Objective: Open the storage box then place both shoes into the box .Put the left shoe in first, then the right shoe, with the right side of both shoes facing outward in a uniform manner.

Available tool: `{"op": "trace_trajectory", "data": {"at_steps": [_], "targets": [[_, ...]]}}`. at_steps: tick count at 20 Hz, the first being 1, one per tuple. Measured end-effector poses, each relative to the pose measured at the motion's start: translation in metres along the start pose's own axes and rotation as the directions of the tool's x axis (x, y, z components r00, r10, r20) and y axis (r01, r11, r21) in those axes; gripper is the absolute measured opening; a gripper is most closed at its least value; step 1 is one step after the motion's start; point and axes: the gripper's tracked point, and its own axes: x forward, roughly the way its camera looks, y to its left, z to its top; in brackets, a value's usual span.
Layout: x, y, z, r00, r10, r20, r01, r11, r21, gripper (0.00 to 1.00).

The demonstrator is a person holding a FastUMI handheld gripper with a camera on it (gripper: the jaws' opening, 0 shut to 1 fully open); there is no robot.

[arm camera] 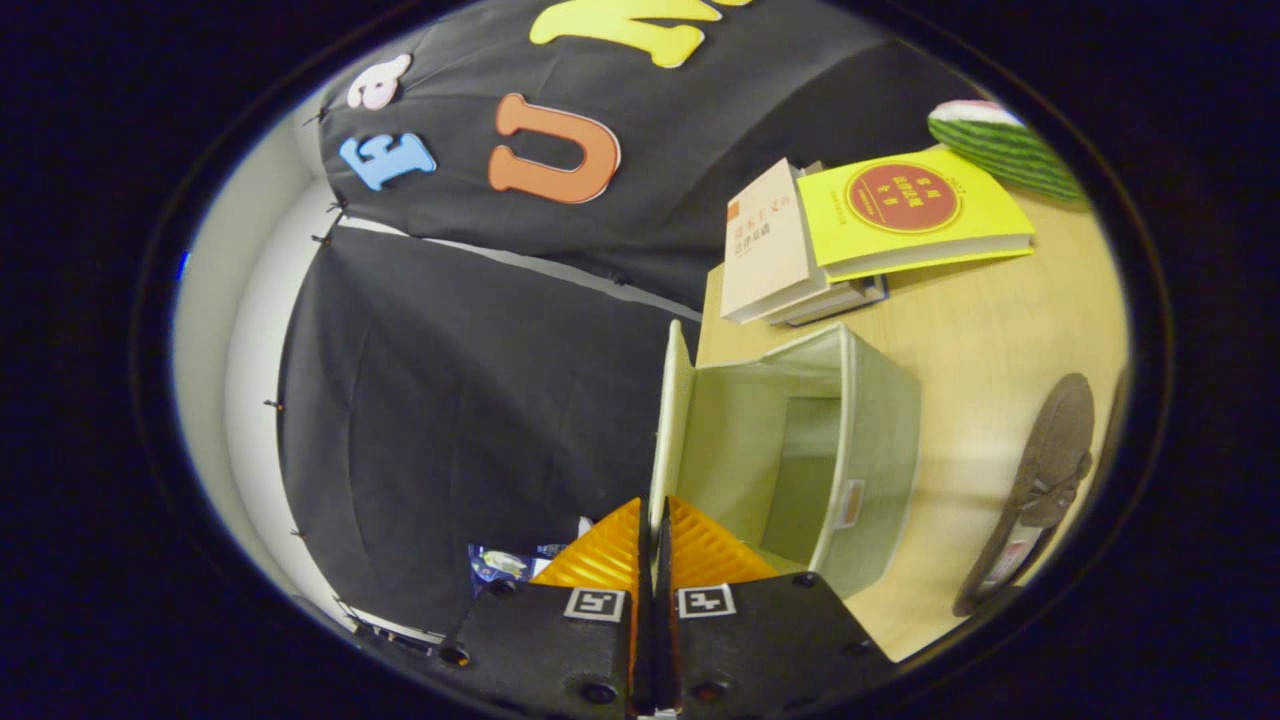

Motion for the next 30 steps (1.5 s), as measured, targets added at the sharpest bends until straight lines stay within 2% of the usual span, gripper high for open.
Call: {"op": "trace_trajectory", "data": {"at_steps": [3,6,9,13,16,18,21,25,28,30], "targets": [[0.016,0.028,-0.001,0.998,-0.061,0.017,0.062,0.998,-0.024,0.06],[0.033,0.058,0.004,0.992,-0.1,0.077,0.1,0.995,0.008,0.06],[0.063,0.087,0.001,0.99,-0.099,0.099,0.099,0.995,0.003,0.06],[0.106,0.111,-0.011,0.992,-0.072,0.101,0.074,0.997,-0.014,0.14],[0.121,0.109,-0.025,0.99,-0.114,0.087,0.123,0.988,-0.097,0.47],[0.119,0.091,-0.027,0.977,-0.181,0.113,0.196,0.971,-0.135,0.68],[0.113,0.081,-0.035,0.977,-0.192,0.088,0.201,0.972,-0.118,1.0],[0.084,0.046,-0.024,0.965,-0.24,0.11,0.252,0.962,-0.11,1.0],[0.063,0.027,-0.028,0.962,-0.254,0.097,0.261,0.963,-0.07,1.0],[0.048,0.01,-0.027,0.952,-0.292,0.097,0.3,0.949,-0.091,1.0]]}}
